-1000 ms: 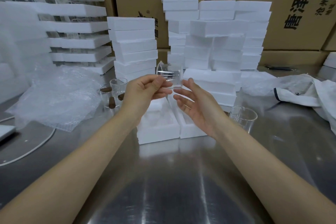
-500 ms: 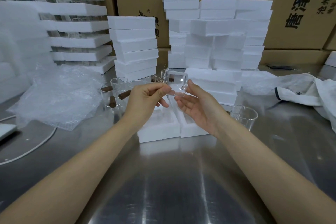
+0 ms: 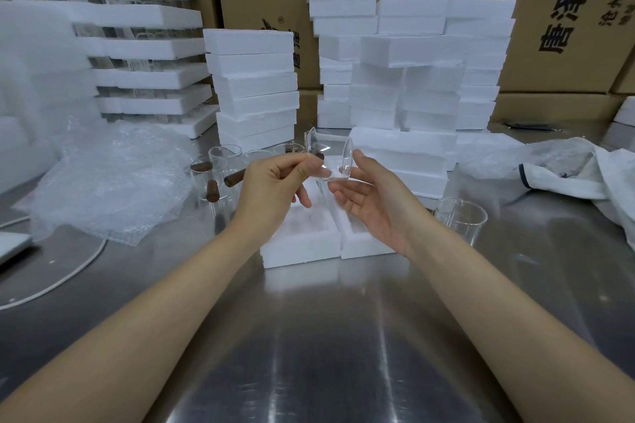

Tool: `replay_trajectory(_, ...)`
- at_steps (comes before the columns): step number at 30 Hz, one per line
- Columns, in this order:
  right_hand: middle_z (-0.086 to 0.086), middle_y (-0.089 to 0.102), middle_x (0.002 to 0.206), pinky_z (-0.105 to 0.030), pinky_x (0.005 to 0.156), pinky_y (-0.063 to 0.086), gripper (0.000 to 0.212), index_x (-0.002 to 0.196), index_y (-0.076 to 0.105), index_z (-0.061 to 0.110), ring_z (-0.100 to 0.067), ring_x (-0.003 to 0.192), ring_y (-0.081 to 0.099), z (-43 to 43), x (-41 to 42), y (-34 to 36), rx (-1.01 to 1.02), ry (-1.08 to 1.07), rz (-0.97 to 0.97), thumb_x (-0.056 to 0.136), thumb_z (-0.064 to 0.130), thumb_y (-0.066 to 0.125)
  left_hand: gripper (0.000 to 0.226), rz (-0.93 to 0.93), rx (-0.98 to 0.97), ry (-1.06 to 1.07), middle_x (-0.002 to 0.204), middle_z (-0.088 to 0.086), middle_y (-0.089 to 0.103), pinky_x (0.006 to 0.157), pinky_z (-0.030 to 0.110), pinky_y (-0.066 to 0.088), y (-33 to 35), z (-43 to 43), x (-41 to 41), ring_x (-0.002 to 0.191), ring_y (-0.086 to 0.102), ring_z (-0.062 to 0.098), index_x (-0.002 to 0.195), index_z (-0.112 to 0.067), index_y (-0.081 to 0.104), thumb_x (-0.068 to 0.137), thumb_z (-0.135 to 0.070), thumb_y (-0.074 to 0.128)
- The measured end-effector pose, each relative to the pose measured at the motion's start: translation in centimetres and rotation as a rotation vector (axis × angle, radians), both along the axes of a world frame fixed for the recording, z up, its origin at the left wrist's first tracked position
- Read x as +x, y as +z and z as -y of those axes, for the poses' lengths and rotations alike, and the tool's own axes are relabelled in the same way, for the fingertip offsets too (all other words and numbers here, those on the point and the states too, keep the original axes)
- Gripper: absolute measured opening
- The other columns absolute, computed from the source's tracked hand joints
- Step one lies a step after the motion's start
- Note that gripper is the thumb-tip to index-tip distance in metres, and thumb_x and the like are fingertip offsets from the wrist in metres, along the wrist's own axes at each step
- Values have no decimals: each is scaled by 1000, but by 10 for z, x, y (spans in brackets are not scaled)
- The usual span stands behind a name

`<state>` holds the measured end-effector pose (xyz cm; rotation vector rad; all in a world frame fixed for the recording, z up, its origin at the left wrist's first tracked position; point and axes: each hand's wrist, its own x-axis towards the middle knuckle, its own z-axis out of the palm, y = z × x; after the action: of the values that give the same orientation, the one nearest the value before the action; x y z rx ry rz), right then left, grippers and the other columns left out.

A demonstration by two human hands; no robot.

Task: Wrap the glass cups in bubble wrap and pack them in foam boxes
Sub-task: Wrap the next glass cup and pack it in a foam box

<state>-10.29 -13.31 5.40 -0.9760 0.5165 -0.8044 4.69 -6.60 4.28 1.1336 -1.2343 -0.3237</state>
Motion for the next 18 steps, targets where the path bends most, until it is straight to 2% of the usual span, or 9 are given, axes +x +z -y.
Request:
replay_trajectory(6,-14,67,97,-22,67,55,53,124,53,-1,-17,78,70,-1,1,1,-23,5,-14,91,39,61,11,22,-12,-12,83,-9,75,50,14,43,-1,1,0,45,57,14,90,-22,72,90,-19,62)
replay_trajectory(11,-14,65,105,-23,67,56,35,112,55,12,-20,79,72,-2,-1,3,-42,-28,32,91,40,61,18,118,35,-6,95,-9,73,55,15,44,-3,2,2,62,64,10,91,-24,71,94,-13,57)
replay_trajectory(15,-16,58,118,-26,71,57,35,119,50,11,-27,84,71,-1,2,2,-48,-71,58,90,26,64,17,127,40,15,121,-5,63,56,15,46,-3,5,4,75,66,7,99,-25,70,94,-14,58)
replay_trajectory(18,-11,61,111,-29,80,56,34,116,45,14,-29,89,71,0,4,-2,-104,-75,107,88,13,66,21,67,77,58,124,-2,61,57,19,51,-4,8,4,82,69,10,115,-19,65,96,-20,56)
